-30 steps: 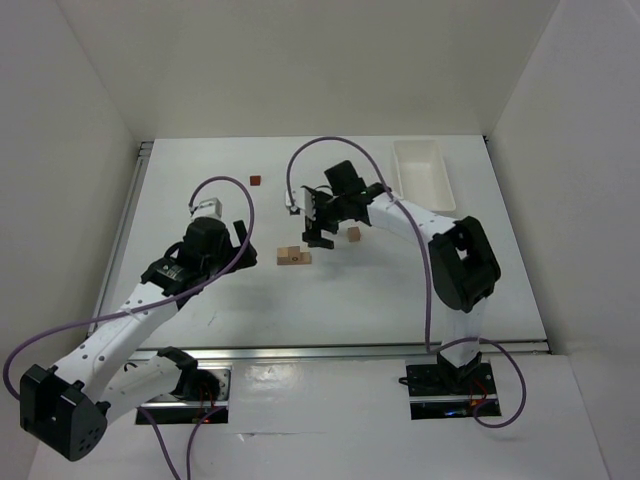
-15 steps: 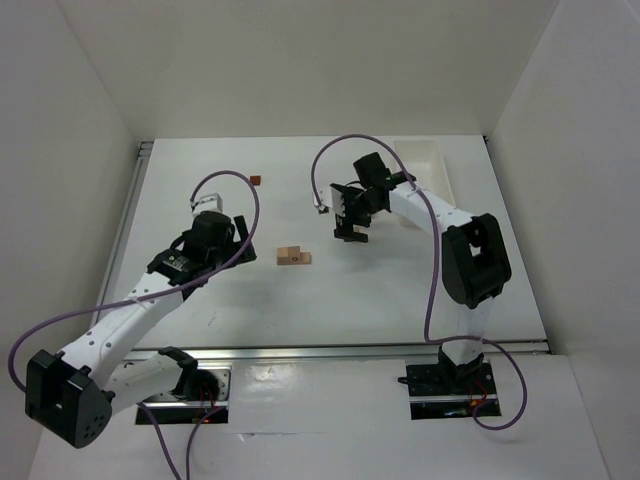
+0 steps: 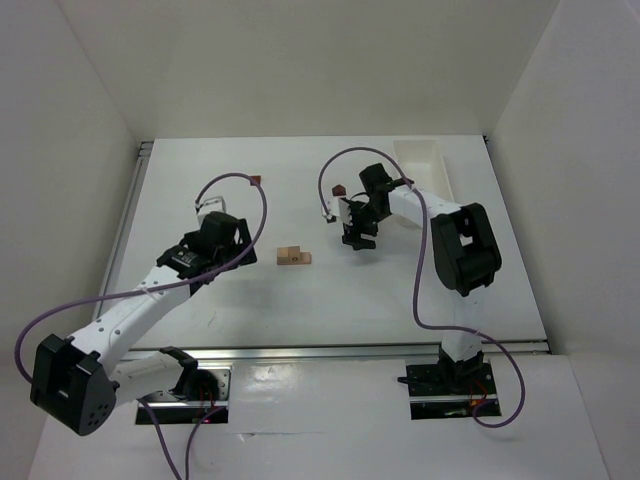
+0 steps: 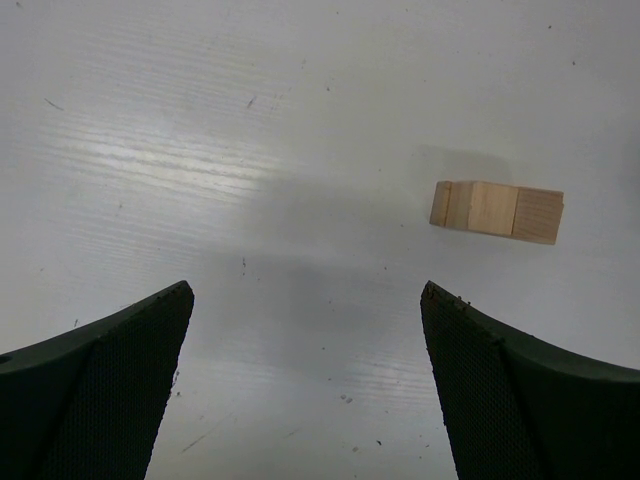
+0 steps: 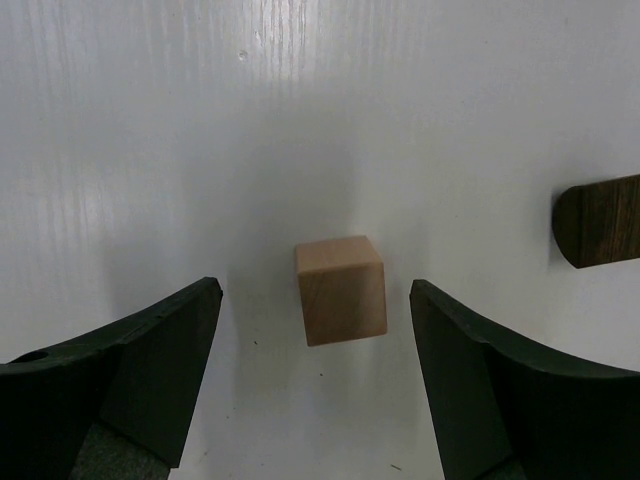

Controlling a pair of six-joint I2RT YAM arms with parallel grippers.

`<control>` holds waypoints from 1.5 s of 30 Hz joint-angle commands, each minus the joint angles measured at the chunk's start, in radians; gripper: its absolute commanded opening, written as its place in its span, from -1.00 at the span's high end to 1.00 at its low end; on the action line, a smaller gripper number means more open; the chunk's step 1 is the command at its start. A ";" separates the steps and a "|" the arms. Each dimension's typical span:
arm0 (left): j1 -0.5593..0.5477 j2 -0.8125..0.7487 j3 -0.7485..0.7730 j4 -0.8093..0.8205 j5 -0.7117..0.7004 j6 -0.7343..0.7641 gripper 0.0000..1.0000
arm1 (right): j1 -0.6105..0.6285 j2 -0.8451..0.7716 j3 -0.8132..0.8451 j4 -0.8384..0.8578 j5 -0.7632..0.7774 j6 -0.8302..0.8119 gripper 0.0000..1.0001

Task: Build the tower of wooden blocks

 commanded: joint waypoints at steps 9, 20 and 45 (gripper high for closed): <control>-0.037 0.032 0.055 -0.052 -0.076 -0.030 -1.00 | -0.003 0.029 -0.010 0.065 -0.045 -0.002 0.13; -0.056 0.032 0.064 -0.063 -0.094 -0.049 -1.00 | 0.023 -0.028 0.033 0.021 -0.133 0.053 0.33; -0.065 -0.052 0.027 -0.063 -0.074 -0.049 -1.00 | 0.231 -0.066 0.033 0.188 -0.063 0.379 0.40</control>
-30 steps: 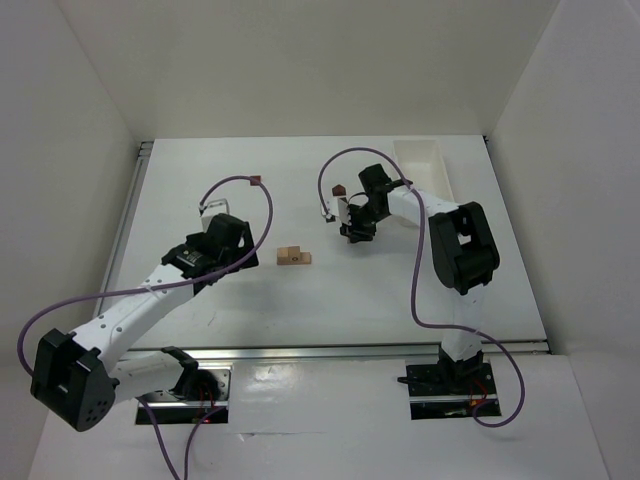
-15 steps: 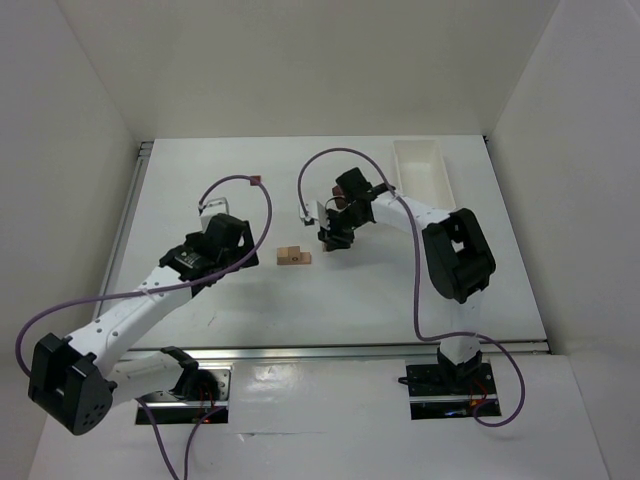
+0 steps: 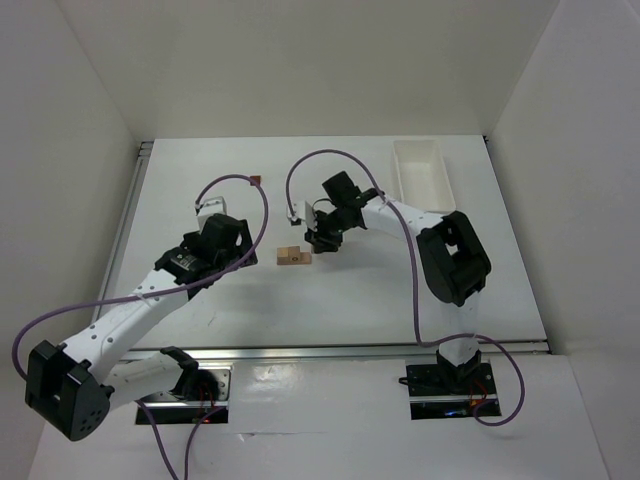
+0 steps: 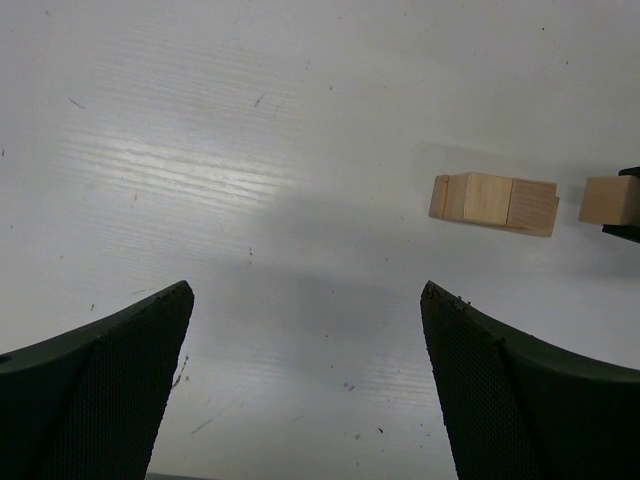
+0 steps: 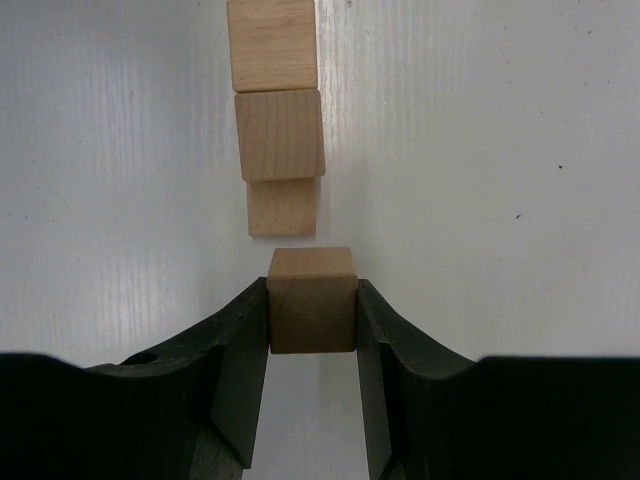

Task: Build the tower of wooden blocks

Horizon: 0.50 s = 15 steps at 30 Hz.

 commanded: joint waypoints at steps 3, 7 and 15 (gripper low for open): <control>-0.006 -0.023 -0.008 0.004 0.007 -0.024 -1.00 | 0.036 -0.029 0.036 0.044 0.010 0.054 0.40; -0.006 -0.032 -0.008 0.004 0.007 -0.024 -1.00 | 0.047 -0.020 0.045 0.044 0.010 0.054 0.40; -0.006 -0.050 -0.026 0.004 0.007 -0.024 -1.00 | 0.056 0.012 0.065 0.057 0.030 0.086 0.40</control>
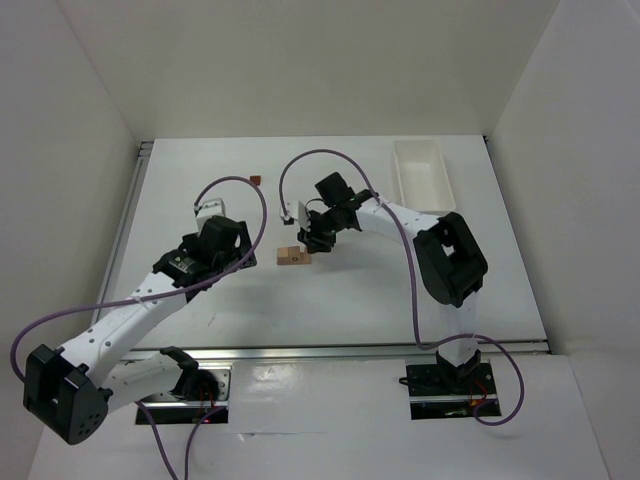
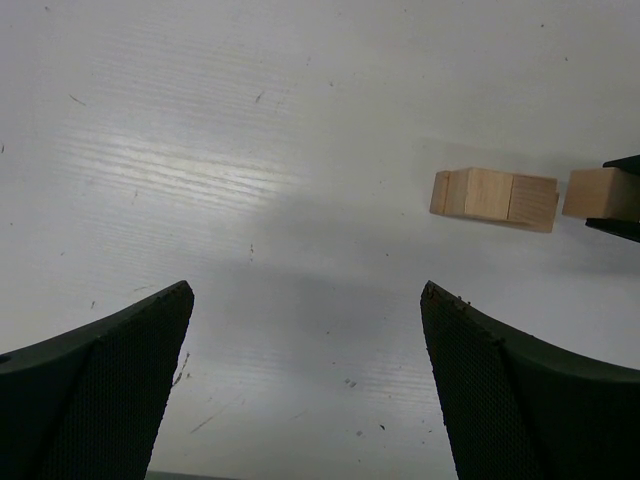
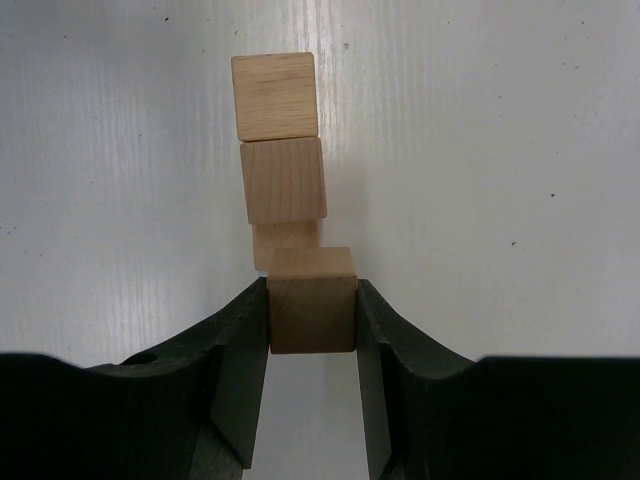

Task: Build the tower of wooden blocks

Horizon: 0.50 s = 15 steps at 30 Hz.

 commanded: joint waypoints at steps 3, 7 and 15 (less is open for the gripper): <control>-0.006 -0.031 -0.015 0.005 0.004 -0.024 -1.00 | 0.016 0.015 0.055 0.033 0.010 0.020 0.40; -0.006 -0.031 -0.015 0.005 0.004 -0.024 -1.00 | 0.025 0.015 0.055 0.033 0.000 0.011 0.40; -0.006 -0.031 -0.015 0.005 0.004 -0.033 -1.00 | 0.034 0.024 0.064 0.033 0.000 0.011 0.40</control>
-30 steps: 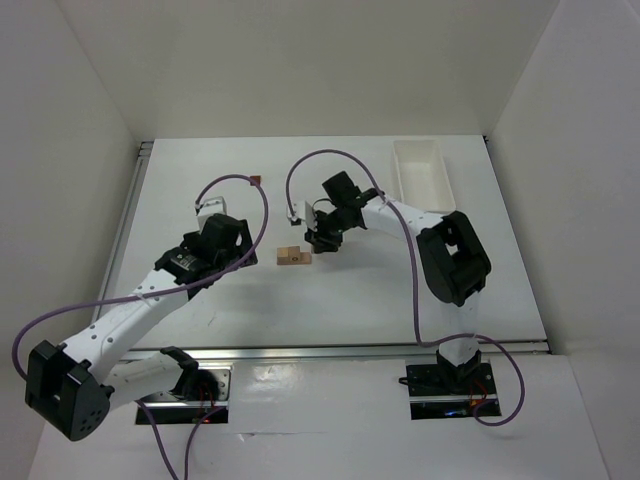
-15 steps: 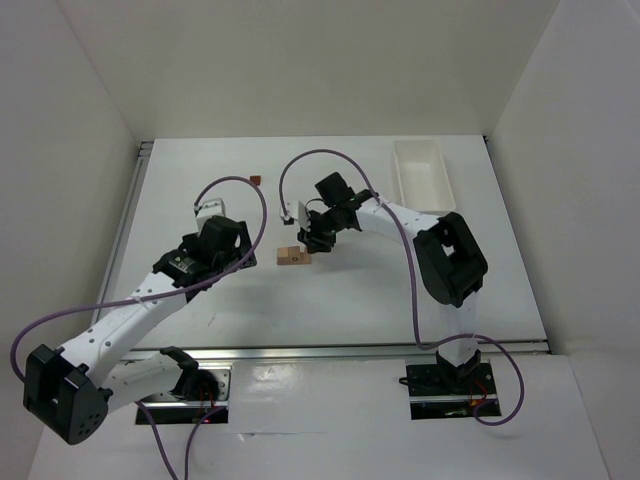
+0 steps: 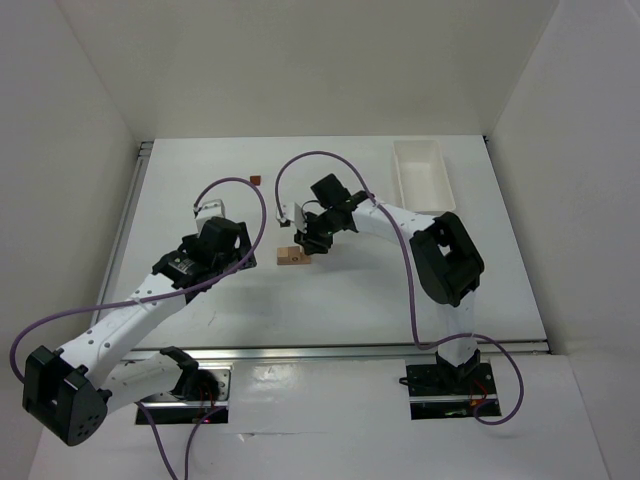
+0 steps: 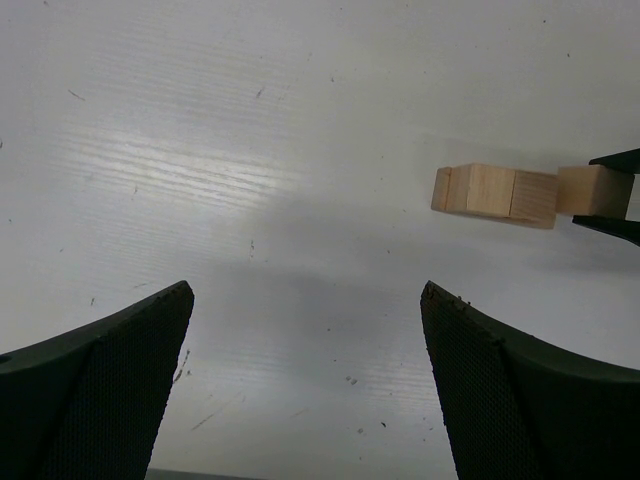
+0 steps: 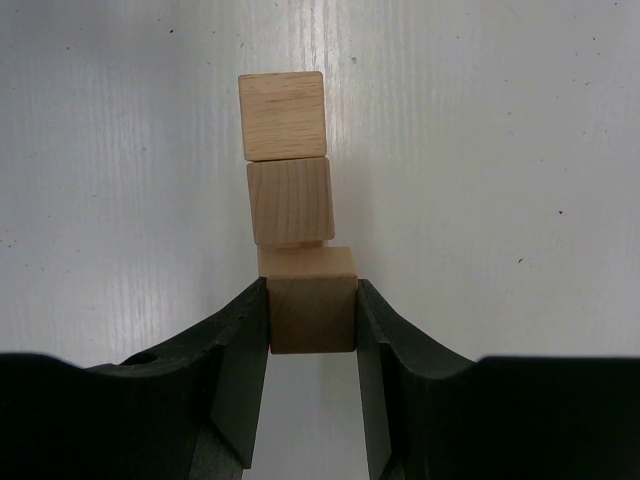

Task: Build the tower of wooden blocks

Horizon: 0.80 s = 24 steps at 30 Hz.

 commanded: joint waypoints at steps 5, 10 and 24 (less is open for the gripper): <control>-0.004 -0.020 -0.004 0.006 0.002 -0.029 -1.00 | 0.024 0.015 0.050 0.024 -0.003 0.010 0.40; -0.004 -0.030 -0.004 0.006 0.002 -0.029 -1.00 | 0.024 0.025 0.050 0.024 -0.003 0.010 0.40; -0.004 -0.030 -0.004 0.006 0.002 -0.029 -1.00 | 0.024 0.043 0.050 0.024 -0.003 0.010 0.32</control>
